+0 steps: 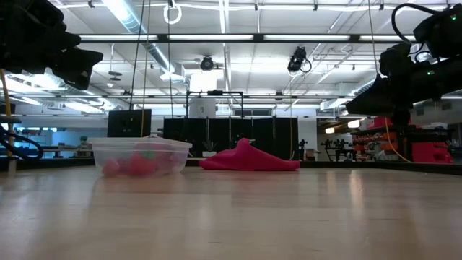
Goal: Pick and placing Produce into tupperware
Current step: Return to Home Position
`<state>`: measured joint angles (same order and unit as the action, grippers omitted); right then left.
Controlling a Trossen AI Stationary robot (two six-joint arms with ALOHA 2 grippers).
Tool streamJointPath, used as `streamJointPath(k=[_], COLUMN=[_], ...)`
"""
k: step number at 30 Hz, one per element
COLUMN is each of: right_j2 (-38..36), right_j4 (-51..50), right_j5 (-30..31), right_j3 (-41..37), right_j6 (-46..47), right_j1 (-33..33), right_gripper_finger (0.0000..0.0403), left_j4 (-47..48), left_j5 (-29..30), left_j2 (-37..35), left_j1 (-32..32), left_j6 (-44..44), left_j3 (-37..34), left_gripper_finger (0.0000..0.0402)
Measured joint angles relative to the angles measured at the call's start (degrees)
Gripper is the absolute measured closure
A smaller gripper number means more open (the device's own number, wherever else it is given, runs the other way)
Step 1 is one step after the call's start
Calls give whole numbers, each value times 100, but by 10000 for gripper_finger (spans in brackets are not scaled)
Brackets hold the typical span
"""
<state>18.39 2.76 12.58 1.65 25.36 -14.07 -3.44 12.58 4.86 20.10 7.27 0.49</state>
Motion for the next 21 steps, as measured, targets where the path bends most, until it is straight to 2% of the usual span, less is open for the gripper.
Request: streamJointPath(k=[21], right_j2=[0], right_j4=[-1], right_j5=[0], right_j3=[0], right_j6=[0], right_j1=[0], right_gripper_finger=[318], left_j4=[0], left_j5=[0], left_j2=[0], left_j1=[0], left_j6=[0], left_j3=[-2], left_gripper_finger=[204])
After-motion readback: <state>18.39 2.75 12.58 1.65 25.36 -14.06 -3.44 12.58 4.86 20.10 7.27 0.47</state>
